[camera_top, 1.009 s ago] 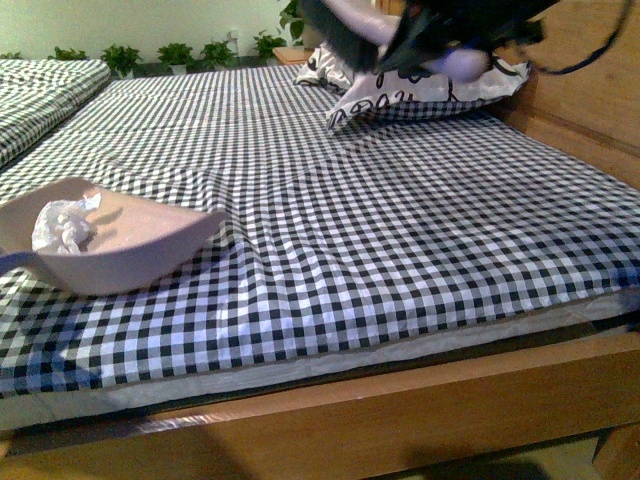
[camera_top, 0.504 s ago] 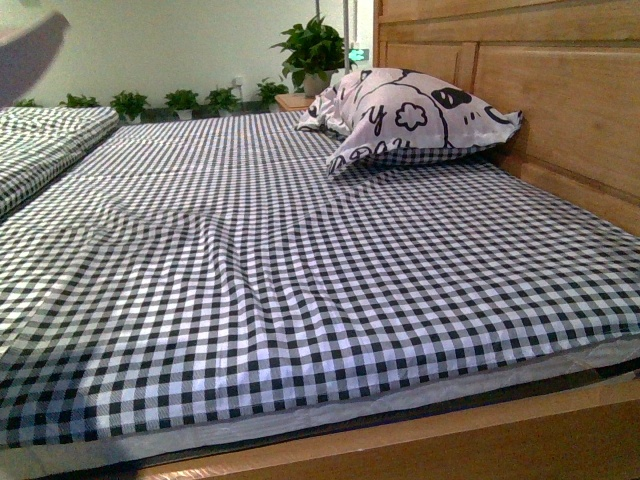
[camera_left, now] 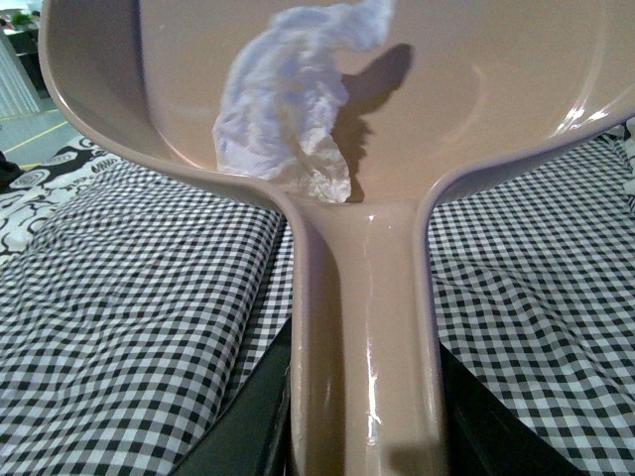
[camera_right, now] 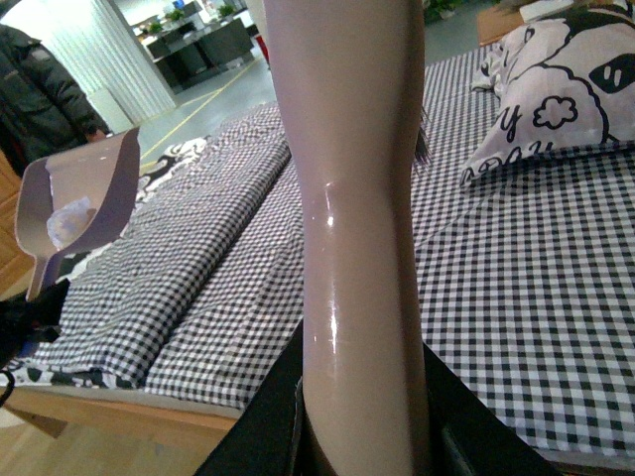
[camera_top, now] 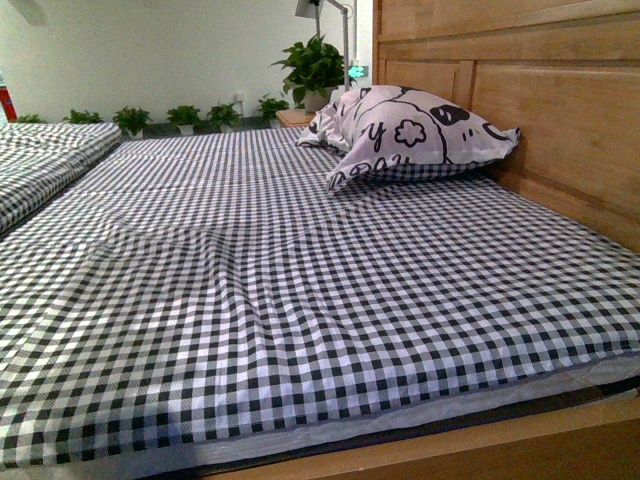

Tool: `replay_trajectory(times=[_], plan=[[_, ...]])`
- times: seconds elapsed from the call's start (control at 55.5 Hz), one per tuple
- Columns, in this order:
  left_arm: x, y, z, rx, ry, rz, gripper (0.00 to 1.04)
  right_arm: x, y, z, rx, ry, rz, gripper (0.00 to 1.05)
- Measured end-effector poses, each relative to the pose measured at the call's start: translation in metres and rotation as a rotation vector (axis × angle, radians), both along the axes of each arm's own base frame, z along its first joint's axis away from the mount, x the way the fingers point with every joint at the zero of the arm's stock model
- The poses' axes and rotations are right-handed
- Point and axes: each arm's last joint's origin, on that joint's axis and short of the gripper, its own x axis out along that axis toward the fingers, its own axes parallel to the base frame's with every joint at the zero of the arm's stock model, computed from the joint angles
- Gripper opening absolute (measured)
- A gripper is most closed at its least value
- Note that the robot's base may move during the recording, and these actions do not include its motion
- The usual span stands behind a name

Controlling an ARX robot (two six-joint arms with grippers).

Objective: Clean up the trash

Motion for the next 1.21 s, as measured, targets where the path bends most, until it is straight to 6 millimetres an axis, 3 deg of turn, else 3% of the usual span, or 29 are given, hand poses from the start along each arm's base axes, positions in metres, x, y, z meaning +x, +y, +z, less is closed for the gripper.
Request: replay_trajectory(times=[0.378,1.207], plan=[[-0.047,-0.015,-0.014,-0.068,-0.069,0.069,0.26,-0.029,-0.007,-0.001,0.045,0.002,-0.004,0.19],[-0.048,-0.015,-0.015,-0.092,-0.074,0.067,0.26,-0.03,-0.007,-0.003,0.05,0.024,-0.005,0.19]])
